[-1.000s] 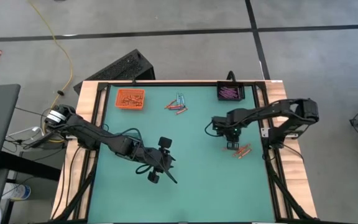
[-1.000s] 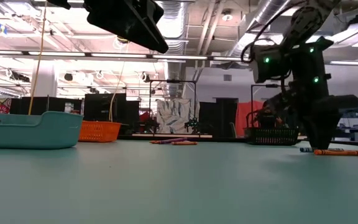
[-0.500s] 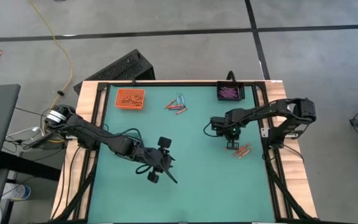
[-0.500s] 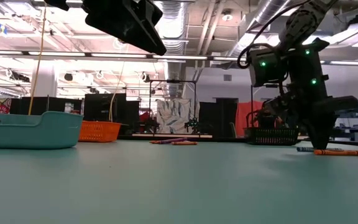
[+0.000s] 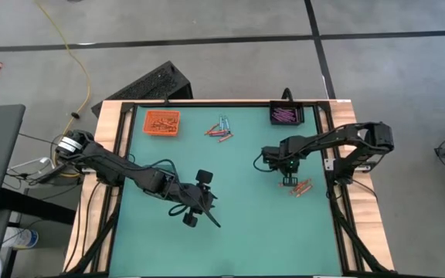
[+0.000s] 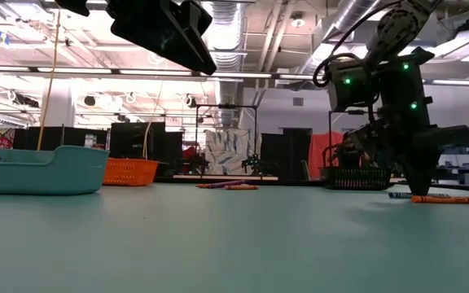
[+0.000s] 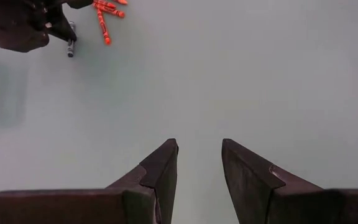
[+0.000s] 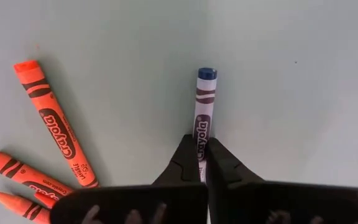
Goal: Sort crayons
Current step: Put the blue crayon into the blue bin, then put the orange crayon into the orange basket
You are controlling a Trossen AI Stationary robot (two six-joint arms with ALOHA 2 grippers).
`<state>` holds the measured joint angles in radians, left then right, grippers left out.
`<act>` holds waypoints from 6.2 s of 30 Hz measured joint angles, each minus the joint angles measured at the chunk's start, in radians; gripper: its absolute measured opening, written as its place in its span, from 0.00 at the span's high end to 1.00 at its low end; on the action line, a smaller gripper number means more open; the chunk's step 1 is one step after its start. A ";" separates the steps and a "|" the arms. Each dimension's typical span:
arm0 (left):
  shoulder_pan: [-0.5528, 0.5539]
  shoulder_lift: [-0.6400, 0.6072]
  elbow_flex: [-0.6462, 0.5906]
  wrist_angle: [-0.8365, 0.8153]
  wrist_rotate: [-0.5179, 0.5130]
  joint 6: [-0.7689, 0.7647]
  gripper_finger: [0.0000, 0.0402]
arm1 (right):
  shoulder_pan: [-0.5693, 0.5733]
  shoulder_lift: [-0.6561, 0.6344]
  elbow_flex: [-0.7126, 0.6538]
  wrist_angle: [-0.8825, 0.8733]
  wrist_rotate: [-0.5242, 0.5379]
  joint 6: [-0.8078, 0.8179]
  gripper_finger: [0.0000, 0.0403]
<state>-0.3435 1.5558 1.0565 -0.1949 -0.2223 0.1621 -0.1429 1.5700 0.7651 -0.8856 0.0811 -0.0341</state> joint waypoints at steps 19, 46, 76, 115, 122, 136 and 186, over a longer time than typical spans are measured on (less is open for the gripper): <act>0.000 0.000 0.000 0.011 -0.165 0.033 0.71 | 0.104 0.003 0.165 -0.056 0.023 0.000 1.00; 0.000 -0.147 0.000 0.295 -0.339 0.334 0.71 | 0.427 0.000 0.750 -0.059 0.235 -0.156 1.00; 0.007 -0.189 0.000 0.621 -0.045 0.516 0.72 | 0.495 0.000 0.917 0.271 0.258 -0.422 1.00; -0.030 -0.303 0.000 -0.092 -0.205 0.260 0.99 | 0.367 0.000 0.866 -0.097 0.349 -0.037 0.43; -0.030 -0.328 0.000 -0.483 -0.212 -0.022 0.99 | 0.358 0.000 0.720 -0.098 0.337 0.009 0.47; 0.012 -0.328 -0.168 -0.713 -0.161 -0.305 0.99 | 0.403 0.000 0.567 -0.112 0.336 0.152 0.49; -0.072 -0.389 -0.281 -0.091 -0.017 -0.126 0.72 | 0.278 -0.045 0.103 -0.167 -0.003 0.221 0.49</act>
<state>-0.4158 1.1670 0.7757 -0.2859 -0.2398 0.0357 0.1356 1.5252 0.8679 -1.0526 0.0781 0.1866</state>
